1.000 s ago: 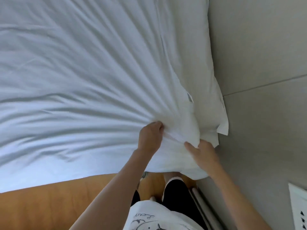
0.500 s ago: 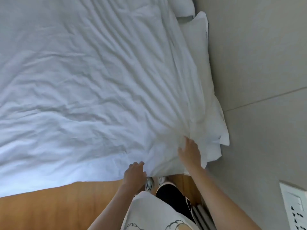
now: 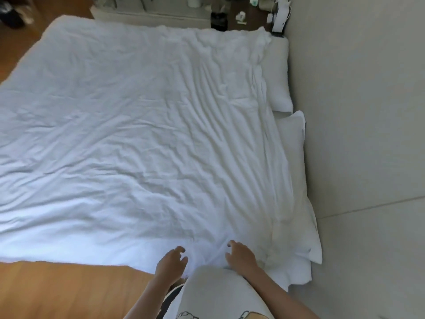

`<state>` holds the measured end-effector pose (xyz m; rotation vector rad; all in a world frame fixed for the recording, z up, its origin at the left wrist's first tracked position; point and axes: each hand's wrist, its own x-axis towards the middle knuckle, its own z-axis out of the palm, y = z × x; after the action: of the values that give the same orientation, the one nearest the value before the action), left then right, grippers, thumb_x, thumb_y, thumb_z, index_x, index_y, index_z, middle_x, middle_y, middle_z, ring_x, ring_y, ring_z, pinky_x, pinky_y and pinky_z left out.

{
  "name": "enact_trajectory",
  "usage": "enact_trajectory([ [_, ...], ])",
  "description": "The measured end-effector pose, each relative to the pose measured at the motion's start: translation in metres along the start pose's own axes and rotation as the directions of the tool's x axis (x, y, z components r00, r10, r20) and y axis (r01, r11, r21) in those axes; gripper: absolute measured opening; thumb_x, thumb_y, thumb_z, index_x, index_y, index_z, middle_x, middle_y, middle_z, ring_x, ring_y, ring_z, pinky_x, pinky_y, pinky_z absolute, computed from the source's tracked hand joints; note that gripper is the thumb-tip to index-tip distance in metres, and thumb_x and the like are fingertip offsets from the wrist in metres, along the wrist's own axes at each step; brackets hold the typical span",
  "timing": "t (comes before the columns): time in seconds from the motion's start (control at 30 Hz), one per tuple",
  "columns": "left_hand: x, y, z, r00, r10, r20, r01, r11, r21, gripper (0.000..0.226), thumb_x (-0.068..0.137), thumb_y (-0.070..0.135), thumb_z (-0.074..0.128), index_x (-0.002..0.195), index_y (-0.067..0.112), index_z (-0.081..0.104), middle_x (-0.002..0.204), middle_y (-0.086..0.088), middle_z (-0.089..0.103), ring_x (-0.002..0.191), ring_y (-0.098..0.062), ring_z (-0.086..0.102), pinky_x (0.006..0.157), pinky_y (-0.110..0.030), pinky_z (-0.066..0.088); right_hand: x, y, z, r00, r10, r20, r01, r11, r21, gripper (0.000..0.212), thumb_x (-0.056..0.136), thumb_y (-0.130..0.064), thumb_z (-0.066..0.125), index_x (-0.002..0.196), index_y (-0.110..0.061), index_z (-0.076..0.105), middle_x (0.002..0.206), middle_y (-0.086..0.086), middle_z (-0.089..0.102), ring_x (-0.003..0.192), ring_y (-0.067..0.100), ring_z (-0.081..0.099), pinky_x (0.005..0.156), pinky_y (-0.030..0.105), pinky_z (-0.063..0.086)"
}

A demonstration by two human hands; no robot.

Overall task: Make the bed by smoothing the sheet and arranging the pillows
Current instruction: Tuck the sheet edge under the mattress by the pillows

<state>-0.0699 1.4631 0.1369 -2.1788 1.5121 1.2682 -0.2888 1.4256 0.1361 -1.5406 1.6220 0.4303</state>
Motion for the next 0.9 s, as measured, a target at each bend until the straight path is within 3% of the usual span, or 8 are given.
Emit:
enact_trajectory([
  [0.23,-0.018,-0.134,-0.028,0.986,-0.165,-0.032,0.157,0.973,-0.167,0.032,0.096,0.027,0.044,0.126,0.022,0.052,0.122,-0.002,0.062,0.103,-0.018,0.061,0.082,-0.026,0.048,0.019,-0.117,0.028,0.993,-0.117,0.03,0.12,0.983,-0.141,0.042,0.097,-0.025,0.042,0.136,-0.01,0.044,0.126,0.009,0.055,0.113,0.025,0.053,0.085,0.031,0.044],
  [0.33,-0.029,-0.214,-0.044,0.975,-0.219,-0.038,0.203,0.946,-0.251,0.032,0.095,0.026,0.043,0.124,0.022,0.056,0.117,-0.002,0.065,0.1,-0.019,0.063,0.082,-0.028,0.051,0.025,-0.194,0.067,0.985,-0.161,0.067,0.171,0.965,-0.2,0.044,0.099,-0.027,0.041,0.14,-0.012,0.041,0.132,0.01,0.052,0.116,0.027,0.052,0.088,0.032,0.044],
  [0.43,-0.05,-0.301,-0.059,0.964,-0.262,-0.037,0.238,0.919,-0.315,0.034,0.095,0.029,0.044,0.126,0.021,0.055,0.118,-0.003,0.064,0.097,-0.019,0.063,0.08,-0.029,0.052,0.016,-0.282,0.12,0.973,-0.203,0.11,0.225,0.943,-0.246,0.041,0.098,-0.025,0.041,0.137,-0.013,0.042,0.128,0.01,0.055,0.111,0.027,0.054,0.08,0.032,0.042],
  [0.7,-0.085,-0.519,-0.135,0.913,-0.406,-0.049,0.347,0.833,-0.432,0.037,0.097,0.029,0.043,0.131,0.019,0.052,0.127,-0.003,0.06,0.107,-0.019,0.06,0.083,-0.027,0.047,-0.007,-0.512,0.241,0.918,-0.337,0.21,0.391,0.86,-0.328,0.038,0.097,-0.024,0.042,0.133,-0.014,0.047,0.128,0.007,0.056,0.115,0.025,0.052,0.09,0.032,0.043],
  [0.9,-0.071,-0.642,-0.202,0.869,-0.49,-0.065,0.378,0.744,-0.552,0.037,0.097,0.03,0.044,0.131,0.018,0.052,0.128,-0.004,0.059,0.109,-0.02,0.059,0.084,-0.028,0.047,0.021,-0.669,0.302,0.856,-0.402,0.325,0.51,0.759,-0.403,0.029,0.096,-0.028,0.039,0.112,-0.01,0.055,0.101,0.005,0.059,0.097,0.025,0.056,0.079,0.035,0.047],
])
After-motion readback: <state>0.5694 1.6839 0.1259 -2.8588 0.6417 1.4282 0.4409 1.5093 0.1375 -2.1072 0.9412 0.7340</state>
